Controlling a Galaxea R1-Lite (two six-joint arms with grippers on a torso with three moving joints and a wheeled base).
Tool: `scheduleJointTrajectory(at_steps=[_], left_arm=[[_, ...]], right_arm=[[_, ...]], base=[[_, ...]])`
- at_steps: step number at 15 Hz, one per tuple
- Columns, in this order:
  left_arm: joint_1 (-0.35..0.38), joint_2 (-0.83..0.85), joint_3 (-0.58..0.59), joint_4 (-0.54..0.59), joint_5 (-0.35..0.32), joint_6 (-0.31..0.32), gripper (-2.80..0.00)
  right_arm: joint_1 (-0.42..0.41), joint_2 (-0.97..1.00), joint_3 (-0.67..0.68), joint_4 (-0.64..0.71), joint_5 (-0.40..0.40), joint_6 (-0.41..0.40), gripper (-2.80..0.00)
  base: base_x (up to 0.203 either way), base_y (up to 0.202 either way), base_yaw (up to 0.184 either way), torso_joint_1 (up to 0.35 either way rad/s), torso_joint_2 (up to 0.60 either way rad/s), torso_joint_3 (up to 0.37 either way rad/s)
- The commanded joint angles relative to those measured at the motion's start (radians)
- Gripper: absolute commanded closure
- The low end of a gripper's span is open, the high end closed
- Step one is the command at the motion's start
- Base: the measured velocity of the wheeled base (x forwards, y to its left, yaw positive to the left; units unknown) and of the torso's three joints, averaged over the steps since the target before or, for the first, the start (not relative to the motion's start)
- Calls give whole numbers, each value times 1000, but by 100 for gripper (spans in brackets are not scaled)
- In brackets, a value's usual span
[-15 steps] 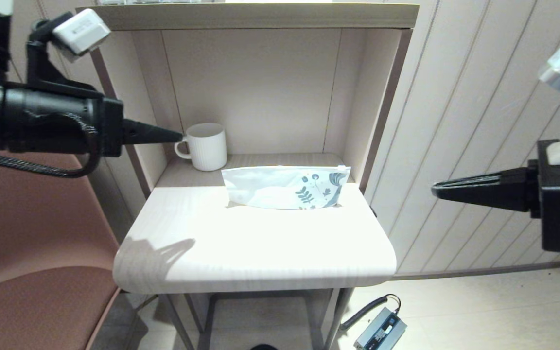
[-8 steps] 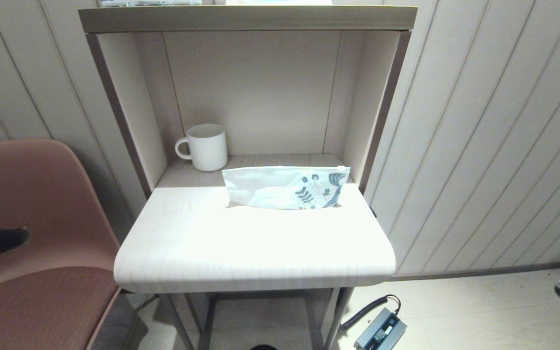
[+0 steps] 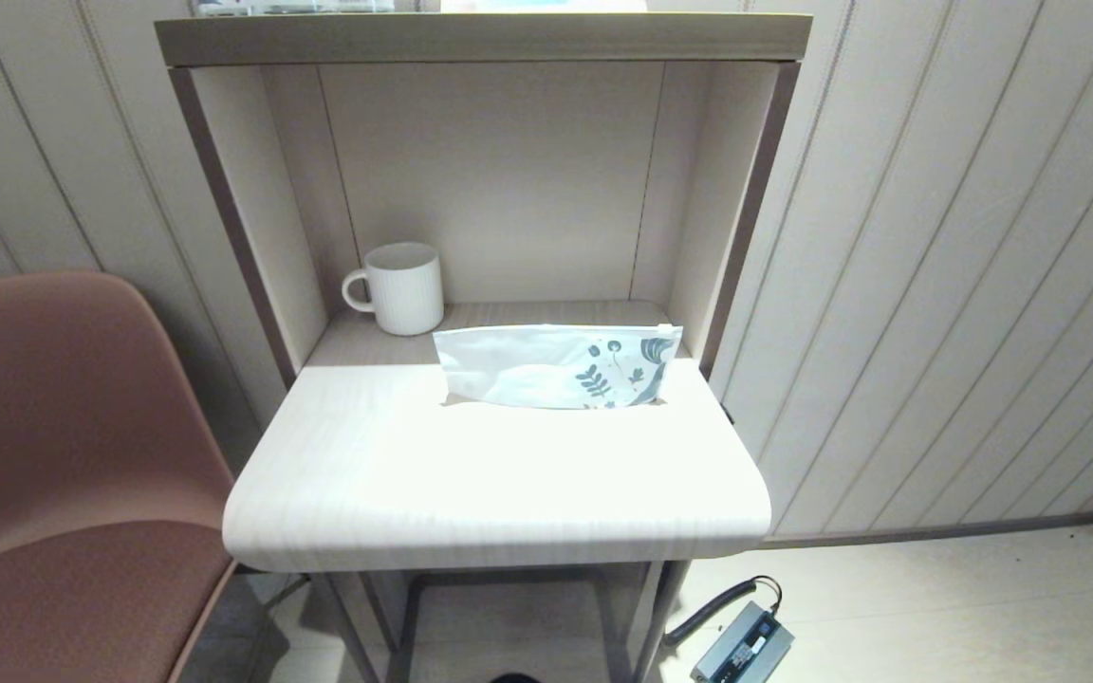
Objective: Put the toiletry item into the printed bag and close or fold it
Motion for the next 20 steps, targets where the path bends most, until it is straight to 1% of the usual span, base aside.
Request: scheduleJointTrajectory(at_steps=[1,3,4,5,6,7,8,9,10,12,13,14,15,16,17,18,19,20], left_arm=[[80,-162,109,-8,-27,35,0],[150,-251,214,-31,-151,108,0],[160,-256,276,-51,-182,130,0],[164,-258,344,-107,-195,141,0],[165,-263,443,-234,-203,162,0],[165,-271,549,-391,-207,198,0],[164,-281,646,-578,-213,236,0],[161,-296,704,-698,-224,256,0],[153,-334,723,-742,-241,268,0],[139,-475,720,-676,-283,293,0],[133,-518,721,-649,-305,307,0],[127,-528,720,-622,-324,318,0],[127,-528,724,-626,-325,315,0],[127,-528,725,-623,-323,289,0],[126,-528,725,-622,-316,240,0],[125,-528,725,-624,-280,208,0],[125,-527,725,-623,-278,211,0],[125,-527,725,-622,-280,237,0]], right_arm=[[-28,-90,64,-19,1,-2,0],[-36,-183,107,-17,3,-5,0],[-40,-237,124,-16,9,-6,0],[-53,-292,134,-16,21,-6,0],[-65,-353,139,-15,34,-5,0],[-70,-417,142,-15,42,-5,0],[-76,-461,148,-19,49,-5,0],[-80,-474,152,-22,50,9,0],[-79,-474,153,-23,39,30,0],[-80,-474,157,-24,10,71,0],[-80,-474,157,-22,8,83,0],[-80,-474,157,-21,4,112,0],[-80,-474,158,-18,-26,143,0],[-80,-474,168,-20,-85,151,0],[-81,-474,183,-23,-117,142,0],[-82,-474,178,-24,-116,133,0],[-82,-474,178,-26,-116,130,0],[-82,-474,178,-24,-116,128,0]], base=[[0,0,0,0,0,0],[0,0,0,0,0,0],[0,0,0,0,0,0],[0,0,0,0,0,0],[0,0,0,0,0,0],[0,0,0,0,0,0],[0,0,0,0,0,0],[0,0,0,0,0,0],[0,0,0,0,0,0],[0,0,0,0,0,0],[0,0,0,0,0,0],[0,0,0,0,0,0],[0,0,0,0,0,0],[0,0,0,0,0,0],[0,0,0,0,0,0],[0,0,0,0,0,0],[0,0,0,0,0,0],[0,0,0,0,0,0]])
